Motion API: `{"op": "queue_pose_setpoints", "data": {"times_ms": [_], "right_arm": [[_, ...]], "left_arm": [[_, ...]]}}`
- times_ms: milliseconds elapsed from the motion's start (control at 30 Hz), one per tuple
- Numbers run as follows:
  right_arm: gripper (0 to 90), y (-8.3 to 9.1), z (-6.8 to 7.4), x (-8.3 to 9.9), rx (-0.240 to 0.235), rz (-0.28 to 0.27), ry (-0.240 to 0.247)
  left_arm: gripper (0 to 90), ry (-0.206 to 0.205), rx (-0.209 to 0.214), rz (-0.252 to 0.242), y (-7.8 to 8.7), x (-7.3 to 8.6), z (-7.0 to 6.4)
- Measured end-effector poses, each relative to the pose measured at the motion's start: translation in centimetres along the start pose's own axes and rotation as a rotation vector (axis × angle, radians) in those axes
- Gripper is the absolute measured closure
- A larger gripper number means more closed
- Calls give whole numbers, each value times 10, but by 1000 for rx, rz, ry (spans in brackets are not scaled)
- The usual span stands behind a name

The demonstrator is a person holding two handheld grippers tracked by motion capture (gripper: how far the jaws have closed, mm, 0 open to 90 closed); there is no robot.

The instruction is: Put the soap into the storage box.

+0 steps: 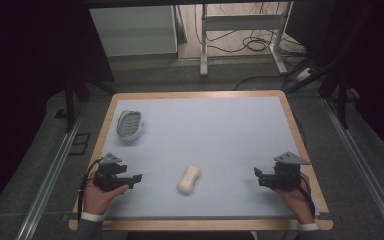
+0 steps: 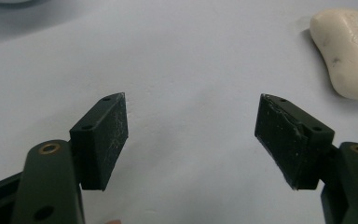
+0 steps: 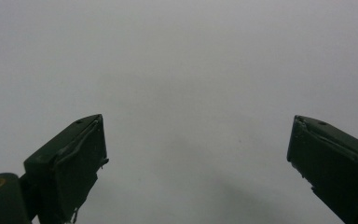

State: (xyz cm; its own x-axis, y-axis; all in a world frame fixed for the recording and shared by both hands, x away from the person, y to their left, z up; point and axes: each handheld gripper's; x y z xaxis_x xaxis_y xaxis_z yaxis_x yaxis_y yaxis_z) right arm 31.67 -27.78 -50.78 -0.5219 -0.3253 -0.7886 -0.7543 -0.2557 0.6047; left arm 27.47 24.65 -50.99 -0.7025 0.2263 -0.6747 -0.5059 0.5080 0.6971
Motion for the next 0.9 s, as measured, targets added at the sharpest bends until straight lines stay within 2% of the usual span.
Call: {"op": "queue_pose_setpoints", "data": {"times_ms": [400,500,733,900], "right_arm": [[58,5,-3,3,8,2,0],[73,3,-7,4,8,26,-44],[73,2,-9,6,8,33,-59],[80,5,-11,7,-1,32,-69]], "left_arm": [[258,-11,-14,-18,7,-1,-4],[260,-14,-22,-20,7,-1,-4],[263,-45,-39,-16,8,-5,-13],[264,-45,-49,-7,7,-7,-19]]}}
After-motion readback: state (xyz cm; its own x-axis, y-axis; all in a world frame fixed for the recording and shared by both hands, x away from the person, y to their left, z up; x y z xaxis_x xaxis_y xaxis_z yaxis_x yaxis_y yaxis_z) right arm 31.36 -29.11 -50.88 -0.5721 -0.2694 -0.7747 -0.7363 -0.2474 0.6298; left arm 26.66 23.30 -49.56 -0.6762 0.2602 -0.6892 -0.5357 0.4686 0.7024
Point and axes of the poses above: each handheld gripper's, and its own axes: y roughly backward along the jaws, x roughly out of its underside, z roughly to its left, and after that the axes turned 4 degrees about x, right-handed
